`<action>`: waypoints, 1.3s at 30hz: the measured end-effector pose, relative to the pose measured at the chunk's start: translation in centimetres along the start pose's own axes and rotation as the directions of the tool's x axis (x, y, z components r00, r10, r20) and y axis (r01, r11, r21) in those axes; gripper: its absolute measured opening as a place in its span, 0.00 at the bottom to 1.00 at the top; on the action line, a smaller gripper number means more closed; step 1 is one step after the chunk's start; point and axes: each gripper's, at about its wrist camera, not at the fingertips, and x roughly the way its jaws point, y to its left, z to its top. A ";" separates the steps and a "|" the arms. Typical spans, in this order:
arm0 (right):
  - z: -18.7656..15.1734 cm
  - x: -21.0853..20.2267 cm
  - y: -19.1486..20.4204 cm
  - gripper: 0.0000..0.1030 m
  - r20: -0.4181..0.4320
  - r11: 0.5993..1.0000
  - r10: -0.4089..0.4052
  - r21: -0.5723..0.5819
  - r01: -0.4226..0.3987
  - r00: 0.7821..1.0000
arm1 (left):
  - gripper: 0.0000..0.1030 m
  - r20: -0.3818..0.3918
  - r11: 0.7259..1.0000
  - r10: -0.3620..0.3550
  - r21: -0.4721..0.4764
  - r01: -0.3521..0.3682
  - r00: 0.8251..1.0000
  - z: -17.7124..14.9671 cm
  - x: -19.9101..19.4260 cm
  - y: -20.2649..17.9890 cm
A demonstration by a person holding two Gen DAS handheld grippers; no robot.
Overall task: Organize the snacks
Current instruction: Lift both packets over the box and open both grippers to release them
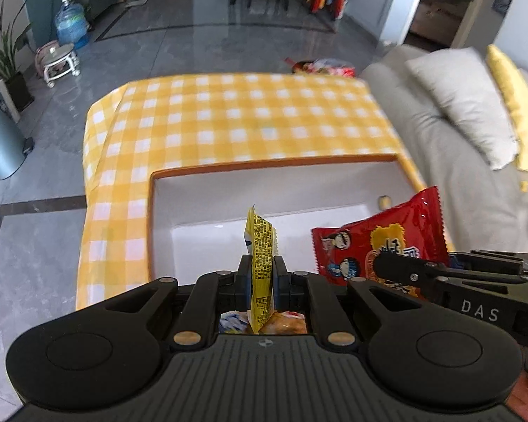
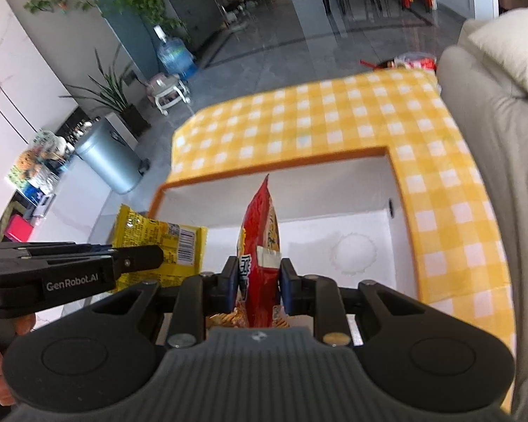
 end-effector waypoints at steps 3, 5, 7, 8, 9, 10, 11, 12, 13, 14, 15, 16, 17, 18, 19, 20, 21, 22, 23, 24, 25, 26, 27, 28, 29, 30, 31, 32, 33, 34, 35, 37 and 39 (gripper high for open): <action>0.2 2.6 -0.1 0.20 -0.026 1.000 -0.018 0.013 0.018 0.999 | 0.11 -0.036 0.999 0.033 0.003 -0.033 0.999 0.4 2.2 0.8; 0.3 3.9 -0.1 0.20 -0.039 1.000 -0.013 0.022 0.014 0.999 | 0.10 -0.066 0.999 0.053 0.004 -0.053 0.996 0.5 3.6 1.4; 0.6 5.4 0.0 0.20 -0.057 1.000 -0.011 0.022 0.012 0.998 | 0.11 -0.093 0.998 0.059 -0.008 -0.060 0.994 0.5 4.8 1.9; 0.8 6.0 -0.1 0.20 -0.068 1.000 -0.008 0.023 0.010 0.998 | 0.11 -0.100 0.998 0.061 -0.011 -0.062 0.993 0.6 5.2 2.1; 0.9 6.6 -0.2 0.20 -0.077 1.000 -0.003 0.031 0.005 0.997 | 0.11 -0.108 0.998 0.066 -0.010 -0.067 0.992 0.5 5.7 2.3; 1.0 7.1 -0.2 0.20 -0.085 0.999 0.004 0.037 -0.001 0.996 | 0.11 -0.111 0.998 0.068 -0.008 -0.069 0.991 0.5 6.0 2.3; 1.0 7.6 -0.2 0.20 -0.095 0.999 0.012 0.043 -0.008 0.995 | 0.11 -0.111 0.998 0.066 -0.006 -0.068 0.992 0.6 6.3 2.4; 1.0 8.1 -0.3 0.20 -0.104 0.999 0.019 0.048 -0.014 0.994 | 0.11 -0.112 0.998 0.066 -0.001 -0.066 0.992 0.6 6.5 2.3; 1.1 8.6 -0.2 0.20 -0.112 0.999 0.023 0.048 -0.017 0.993 | 0.11 -0.116 0.997 0.071 0.007 -0.071 0.991 0.6 6.7 2.2; 1.2 9.0 -0.3 0.20 -0.122 0.999 0.022 0.049 -0.016 0.992 | 0.11 -0.119 0.997 0.077 0.011 -0.076 0.990 0.7 6.9 2.1; 1.3 9.3 -0.3 0.20 -0.128 0.999 0.018 0.050 -0.012 0.992 | 0.11 -0.124 0.997 0.081 0.013 -0.080 0.989 0.7 7.1 2.0; 1.4 9.6 -0.5 0.20 -0.131 0.998 0.022 0.057 -0.014 0.991 | 0.11 -0.129 0.997 0.082 0.013 -0.081 0.988 0.7 7.3 2.0; 1.4 9.7 -0.8 0.20 -0.135 0.998 0.024 0.064 -0.016 0.991 | 0.11 -0.137 0.996 0.085 0.015 -0.084 0.987 0.7 7.5 2.0; 1.5 9.9 -1.0 0.20 -0.140 0.998 0.024 0.069 -0.015 0.990 | 0.11 -0.144 0.996 0.094 0.019 -0.092 0.985 0.8 7.8 2.0; 1.6 9.9 -1.1 0.21 -0.143 0.998 0.020 0.070 -0.010 0.989 | 0.11 -0.148 0.994 0.108 0.026 -0.106 0.983 0.7 8.0 1.9; 1.6 10.0 -1.3 0.22 -0.147 0.998 0.007 0.065 0.002 0.989 | 0.12 -0.149 0.992 0.122 0.034 -0.118 0.981 0.7 8.2 1.8; 1.6 10.1 -1.4 0.23 -0.154 0.998 -0.020 0.052 0.028 0.988 | 0.12 -0.150 0.990 0.136 0.043 -0.131 0.979 0.8 8.4 1.6; 1.7 10.2 -1.5 0.25 -0.160 0.998 -0.043 0.045 0.051 0.986 | 0.13 -0.150 0.989 0.147 0.055 -0.140 0.978 0.8 8.5 1.4; 1.6 10.3 -1.6 0.26 -0.165 0.997 -0.056 0.040 0.064 0.985 | 0.14 -0.149 0.987 0.156 0.068 -0.147 0.976 0.8 8.6 1.2; 1.7 10.3 -1.7 0.27 -0.171 0.997 -0.063 0.033 0.070 0.983 | 0.15 -0.149 0.984 0.171 0.083 -0.160 0.974 0.8 8.7 0.9; 1.6 10.4 -1.8 0.30 -0.179 0.996 -0.078 0.020 0.083 0.981 | 0.18 -0.153 0.979 0.191 0.099 -0.178 0.969 0.9 8.8 0.7; 1.5 10.4 -1.6 0.32 -0.184 0.995 -0.101 -0.001 0.103 0.978 | 0.23 -0.159 0.973 0.215 0.115 -0.198 0.964 0.8 8.9 0.4; 1.5 10.5 -1.5 0.33 -0.187 0.992 -0.126 -0.026 0.123 0.974 | 0.25 -0.163 0.968 0.236 0.129 -0.216 0.958 0.8 9.1 0.2; 1.3 10.5 -1.5 0.34 -0.192 0.990 -0.143 -0.041 0.138 0.971 | 0.27 -0.166 0.962 0.255 0.142 -0.233 0.953 0.8 9.1 0.0; 1.3 10.6 -1.4 0.35 -0.198 0.988 -0.155 -0.054 0.147 0.968 | 0.31 -0.167 0.958 0.268 0.152 -0.244 0.949 0.8 9.1 -0.2; 1.3 10.7 -1.5 0.36 -0.202 0.987 -0.158 -0.061 0.149 0.967 | 0.33 -0.165 0.955 0.277 0.159 -0.251 0.947 0.8 9.0 -0.4; 1.3 10.7 -1.5 0.37 -0.206 0.986 -0.165 -0.069 0.154 0.964 | 0.38 -0.160 0.952 0.283 0.166 -0.257 0.946 0.7 8.8 -0.5; 1.3 10.8 -1.4 0.40 -0.211 0.983 -0.176 -0.081 0.162 0.961 | 0.43 -0.153 0.950 0.286 0.173 -0.260 0.946 0.8 8.6 -0.8; 1.2 10.8 -1.3 0.42 -0.217 0.979 -0.196 -0.102 0.177 0.956 | 0.45 -0.145 0.947 0.291 0.180 -0.264 0.946 0.7 8.4 -0.9; 1.0 10.8 -1.0 0.44 -0.218 0.974 -0.214 -0.123 0.190 0.952 | 0.49 -0.134 0.944 0.296 0.188 -0.269 0.946 0.8 8.0 -1.1; 1.0 10.7 -0.9 0.46 -0.214 0.968 -0.231 -0.146 0.203 0.949 | 0.53 -0.124 0.942 0.300 0.194 -0.273 0.946 0.9 7.7 -1.1; 0.9 10.4 -0.6 0.52 -0.197 0.956 -0.261 -0.190 0.224 0.945 | 0.55 -0.105 0.940 0.301 0.197 -0.277 0.948 1.0 7.0 -1.2; 0.9 9.8 -0.2 0.60 -0.170 0.943 -0.284 -0.226 0.243 0.944 | 0.56 -0.090 0.941 0.299 0.190 -0.279 0.950 1.1 6.3 -1.3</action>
